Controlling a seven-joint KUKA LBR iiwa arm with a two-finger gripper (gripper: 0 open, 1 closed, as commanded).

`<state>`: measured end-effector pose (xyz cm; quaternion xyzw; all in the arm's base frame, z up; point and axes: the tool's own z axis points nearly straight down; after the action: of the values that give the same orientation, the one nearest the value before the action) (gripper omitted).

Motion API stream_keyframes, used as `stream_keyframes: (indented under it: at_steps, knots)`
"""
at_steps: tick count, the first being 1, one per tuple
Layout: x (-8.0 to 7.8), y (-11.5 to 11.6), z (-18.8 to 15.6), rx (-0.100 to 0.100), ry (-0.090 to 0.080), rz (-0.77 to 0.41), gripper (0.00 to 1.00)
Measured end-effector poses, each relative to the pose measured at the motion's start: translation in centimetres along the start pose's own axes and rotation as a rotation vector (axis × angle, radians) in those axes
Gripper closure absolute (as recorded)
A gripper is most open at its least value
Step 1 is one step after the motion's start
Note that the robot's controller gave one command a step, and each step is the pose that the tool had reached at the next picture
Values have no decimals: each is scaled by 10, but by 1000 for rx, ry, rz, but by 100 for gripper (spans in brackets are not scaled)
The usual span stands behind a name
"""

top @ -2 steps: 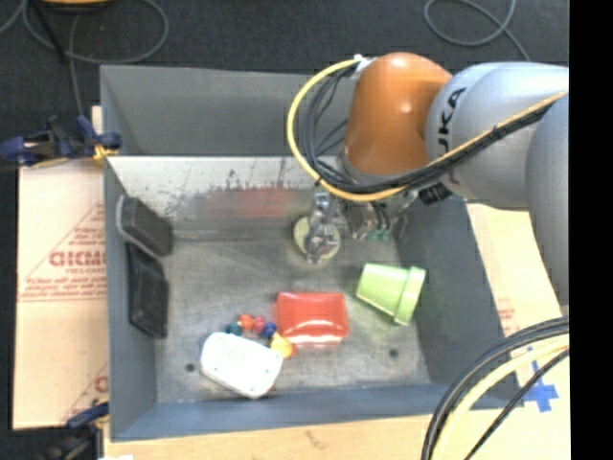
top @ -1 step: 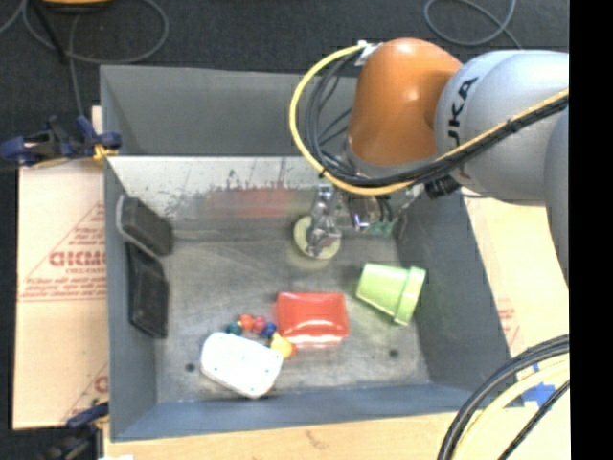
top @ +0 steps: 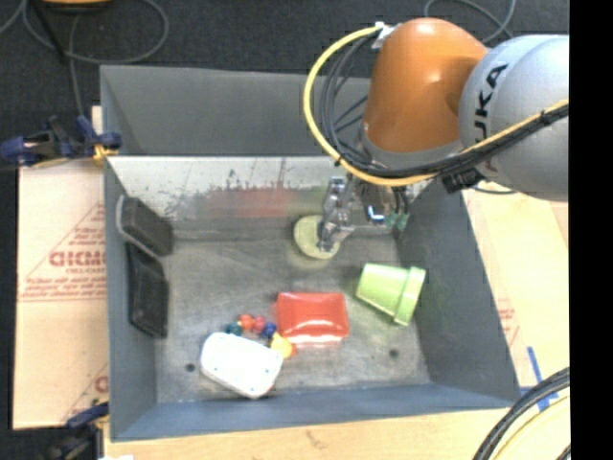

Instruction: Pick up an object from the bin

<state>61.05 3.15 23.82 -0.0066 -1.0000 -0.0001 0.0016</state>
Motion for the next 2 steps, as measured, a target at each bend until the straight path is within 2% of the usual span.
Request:
stream_keyframes:
  at_steps: [1, 2]
  knots:
    - [1, 18, 92, 0, 1, 264, 0]
    - [-1, 18, 87, -1, -7, 263, 0]
